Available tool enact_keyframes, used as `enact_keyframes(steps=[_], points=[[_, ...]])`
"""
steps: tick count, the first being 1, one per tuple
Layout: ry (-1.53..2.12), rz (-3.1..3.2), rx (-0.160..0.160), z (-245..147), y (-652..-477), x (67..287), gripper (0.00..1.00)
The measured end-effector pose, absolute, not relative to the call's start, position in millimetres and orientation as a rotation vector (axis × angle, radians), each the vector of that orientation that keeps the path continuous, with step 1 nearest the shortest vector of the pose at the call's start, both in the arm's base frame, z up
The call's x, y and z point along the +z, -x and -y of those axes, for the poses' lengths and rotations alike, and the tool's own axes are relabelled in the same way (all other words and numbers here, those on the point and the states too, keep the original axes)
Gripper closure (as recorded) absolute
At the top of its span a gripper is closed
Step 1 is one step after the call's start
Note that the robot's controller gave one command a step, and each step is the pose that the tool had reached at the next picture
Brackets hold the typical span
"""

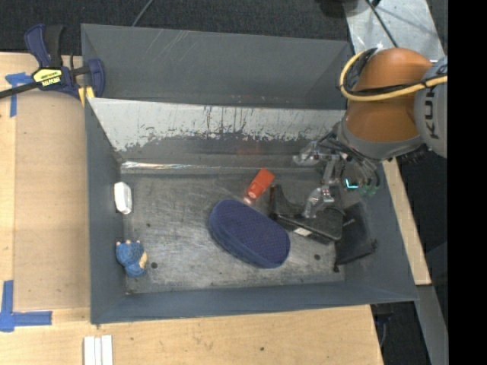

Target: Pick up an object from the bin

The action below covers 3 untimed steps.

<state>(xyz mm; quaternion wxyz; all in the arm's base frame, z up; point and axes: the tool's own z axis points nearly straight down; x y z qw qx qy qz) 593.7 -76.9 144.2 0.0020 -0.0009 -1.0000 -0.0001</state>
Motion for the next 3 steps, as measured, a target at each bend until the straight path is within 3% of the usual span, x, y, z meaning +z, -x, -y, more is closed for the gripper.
enact_keyframes(steps=[1, 2, 3], points=[[-0.340, 3.131, 0.004, 44, -539.1, 76, 0.00], [-0.340, 3.137, 0.005, 45, -541.2, 78, 1.00], [-0.333, 3.126, 0.002, 51, -527.8, 221, 1.00]])
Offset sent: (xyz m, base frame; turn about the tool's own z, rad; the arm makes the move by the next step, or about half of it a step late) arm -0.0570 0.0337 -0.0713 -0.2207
